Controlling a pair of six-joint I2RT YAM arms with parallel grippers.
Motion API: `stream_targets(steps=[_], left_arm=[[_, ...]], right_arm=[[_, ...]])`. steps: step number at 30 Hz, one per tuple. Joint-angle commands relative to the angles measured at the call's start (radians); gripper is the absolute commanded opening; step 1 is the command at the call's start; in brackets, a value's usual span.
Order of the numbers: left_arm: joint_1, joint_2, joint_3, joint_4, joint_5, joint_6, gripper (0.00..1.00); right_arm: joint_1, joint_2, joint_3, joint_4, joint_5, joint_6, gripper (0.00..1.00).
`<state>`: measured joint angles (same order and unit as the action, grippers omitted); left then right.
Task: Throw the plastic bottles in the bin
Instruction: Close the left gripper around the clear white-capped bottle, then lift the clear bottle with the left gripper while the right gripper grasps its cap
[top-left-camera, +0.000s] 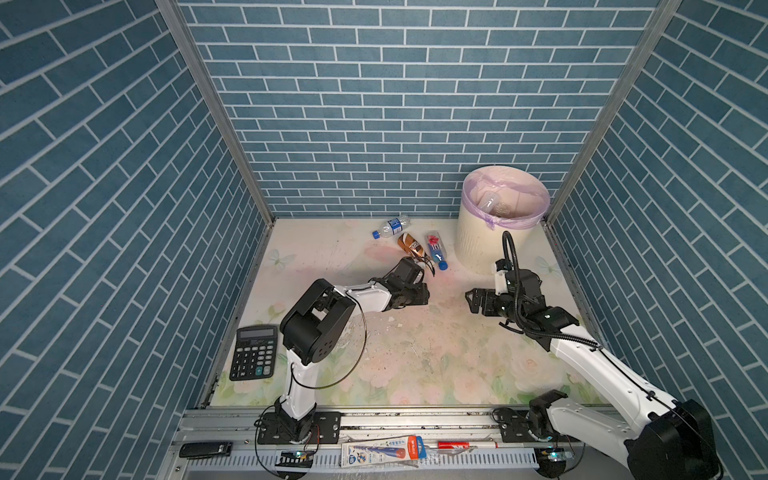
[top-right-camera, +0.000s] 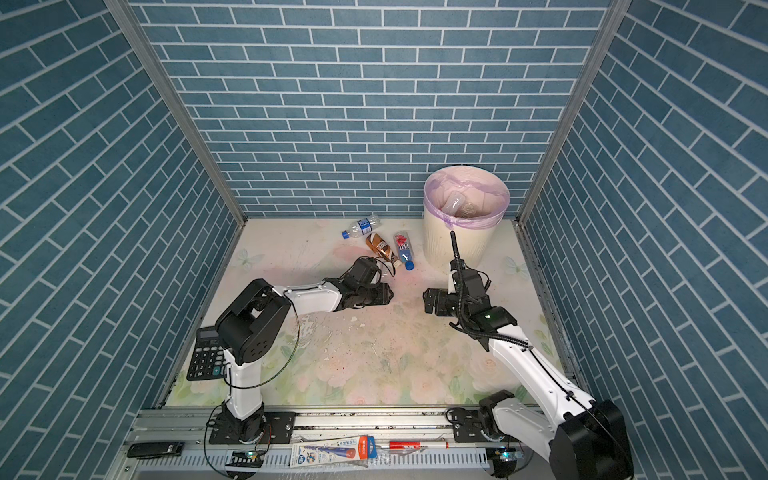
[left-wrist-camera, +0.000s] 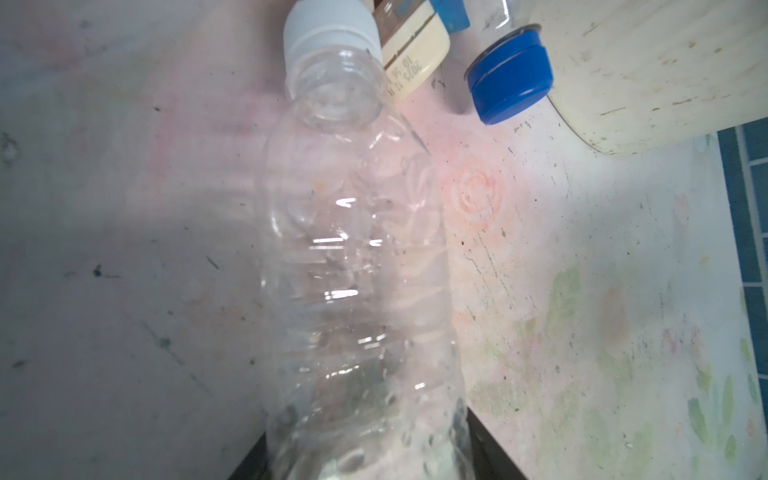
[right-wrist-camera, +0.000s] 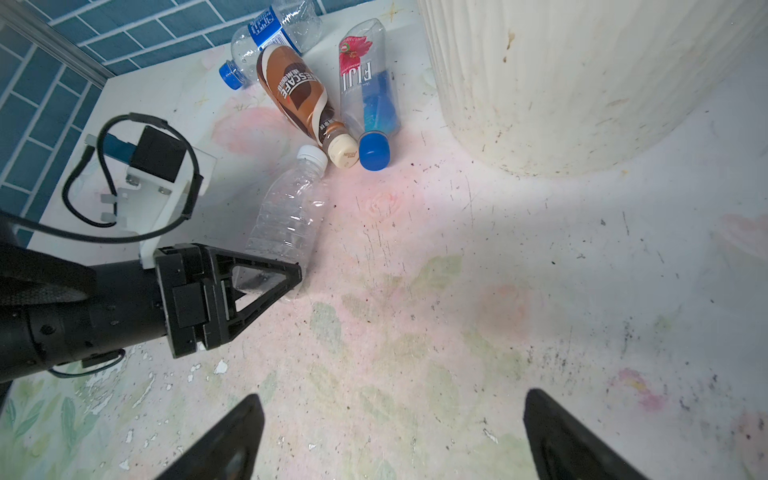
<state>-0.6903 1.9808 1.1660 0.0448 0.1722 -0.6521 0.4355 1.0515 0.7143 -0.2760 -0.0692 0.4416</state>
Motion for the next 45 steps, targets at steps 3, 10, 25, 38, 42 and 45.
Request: stream_targets(steps=[3,10,25,38,42,45], left_arm=[[0.008,-0.032,-0.084,0.038,0.017,-0.023,0.56],[0.018,-0.082,-0.115,0.082,0.046,-0.014,0.53],[0.022,-0.181,-0.249,0.323,0.168,0.017,0.51],[0.016,-0.265,-0.336,0.483,0.222,0.019,0.5],[0.002,-0.279,-0.336,0.486,0.226,0.02,0.5],[-0.013,-0.289,-0.333,0.491,0.234,0.022,0.5]], right_arm=[[-0.005,0.023,-0.007,0.041,-0.05,0.047,0.97],[-0.004,0.064,0.0,0.067,-0.069,0.071,0.96],[-0.004,0.219,0.071,0.194,-0.189,0.185,0.96],[-0.003,0.437,0.24,0.353,-0.299,0.33,0.95],[-0.001,0.495,0.289,0.395,-0.337,0.364,0.93],[0.001,0.537,0.314,0.434,-0.358,0.39,0.92]])
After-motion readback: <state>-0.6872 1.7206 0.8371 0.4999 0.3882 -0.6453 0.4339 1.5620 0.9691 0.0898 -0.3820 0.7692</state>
